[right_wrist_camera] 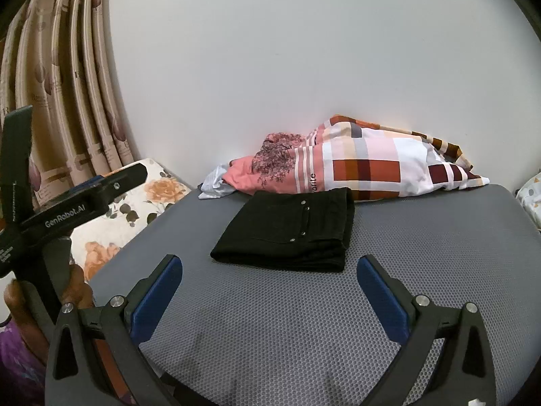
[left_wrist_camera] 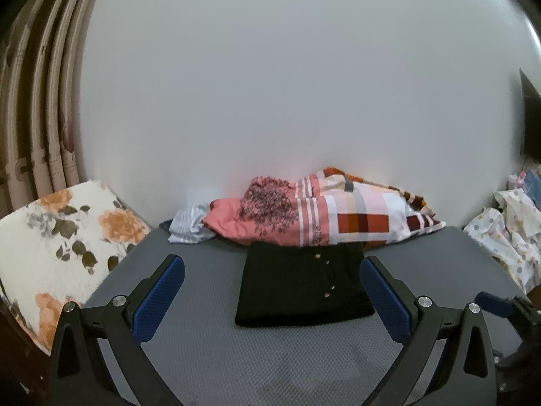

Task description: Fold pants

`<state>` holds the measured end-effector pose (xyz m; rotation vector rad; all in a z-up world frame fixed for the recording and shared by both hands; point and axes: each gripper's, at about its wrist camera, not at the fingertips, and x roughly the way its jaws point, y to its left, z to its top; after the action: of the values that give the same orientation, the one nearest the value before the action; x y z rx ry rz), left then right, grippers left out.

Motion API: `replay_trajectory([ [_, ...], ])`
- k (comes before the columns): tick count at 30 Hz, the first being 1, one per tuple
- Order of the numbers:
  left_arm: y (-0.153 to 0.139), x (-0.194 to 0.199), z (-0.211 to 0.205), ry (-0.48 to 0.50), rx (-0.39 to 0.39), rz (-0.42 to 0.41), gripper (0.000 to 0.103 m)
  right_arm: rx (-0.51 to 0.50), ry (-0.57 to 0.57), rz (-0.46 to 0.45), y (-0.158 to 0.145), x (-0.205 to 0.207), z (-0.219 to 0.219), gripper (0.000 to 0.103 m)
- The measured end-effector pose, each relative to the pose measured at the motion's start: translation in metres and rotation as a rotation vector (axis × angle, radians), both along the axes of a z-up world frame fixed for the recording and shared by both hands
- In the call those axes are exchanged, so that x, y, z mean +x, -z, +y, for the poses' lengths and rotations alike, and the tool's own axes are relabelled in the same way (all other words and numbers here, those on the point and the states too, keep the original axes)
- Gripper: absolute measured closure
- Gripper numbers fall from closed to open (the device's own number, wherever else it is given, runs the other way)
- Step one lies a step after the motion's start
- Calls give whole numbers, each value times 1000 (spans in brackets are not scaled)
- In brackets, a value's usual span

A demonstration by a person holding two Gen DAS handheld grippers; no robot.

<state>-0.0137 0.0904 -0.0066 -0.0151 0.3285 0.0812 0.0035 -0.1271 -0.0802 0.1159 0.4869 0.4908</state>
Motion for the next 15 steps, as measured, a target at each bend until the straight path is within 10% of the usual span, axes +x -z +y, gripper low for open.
replay_trajectory([
  [15,-2,-1,-15,63,6,37,0,3,1,11,-3,-1,-3,0],
])
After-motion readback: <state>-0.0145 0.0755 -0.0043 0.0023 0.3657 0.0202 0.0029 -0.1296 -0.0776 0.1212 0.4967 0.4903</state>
